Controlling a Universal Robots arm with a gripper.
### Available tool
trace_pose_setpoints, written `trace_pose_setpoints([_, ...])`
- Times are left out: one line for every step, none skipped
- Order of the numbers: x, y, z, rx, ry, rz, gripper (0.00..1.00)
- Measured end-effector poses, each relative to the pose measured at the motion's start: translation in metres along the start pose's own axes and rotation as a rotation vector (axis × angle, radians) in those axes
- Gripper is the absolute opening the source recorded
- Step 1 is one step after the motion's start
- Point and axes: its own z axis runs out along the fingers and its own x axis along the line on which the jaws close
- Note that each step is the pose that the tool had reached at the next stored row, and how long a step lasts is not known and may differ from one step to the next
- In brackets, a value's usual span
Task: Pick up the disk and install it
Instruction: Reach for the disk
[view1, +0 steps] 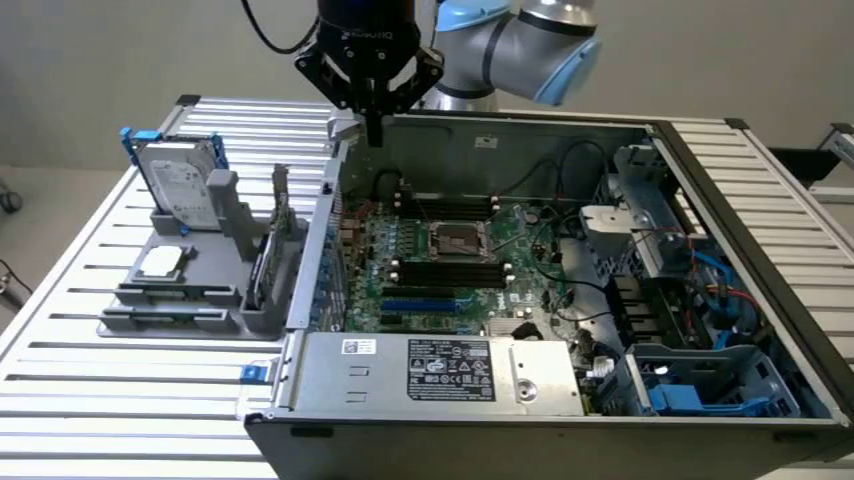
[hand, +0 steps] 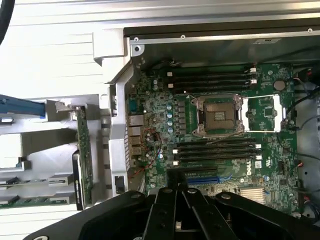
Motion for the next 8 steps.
trace_pose_setpoints([0.004,-0.0003,-0.0001,0.0001,0.0009,0.000,0.11])
trace_pose_setpoints([0.009,-0.0006,-0.0002,0.0001,0.0020,0.000,0.11])
trace_pose_setpoints([0.014,-0.0009,-0.0003,0.0002,0.0031,0.000,0.11])
trace_pose_setpoints([0.018,-0.0012,-0.0003,0.0004,0.0045,0.000,0.11])
trace_pose_setpoints([0.023,-0.0014,-0.0004,0.0005,0.0062,0.000,0.11])
trace_pose_setpoints([0.027,-0.0015,-0.0005,0.0007,0.0088,0.001,0.11])
trace_pose_setpoints([0.032,-0.0016,-0.0005,0.0009,0.0117,0.001,0.11])
trace_pose_setpoints([0.036,-0.0018,-0.0004,0.0011,0.0140,0.001,0.11])
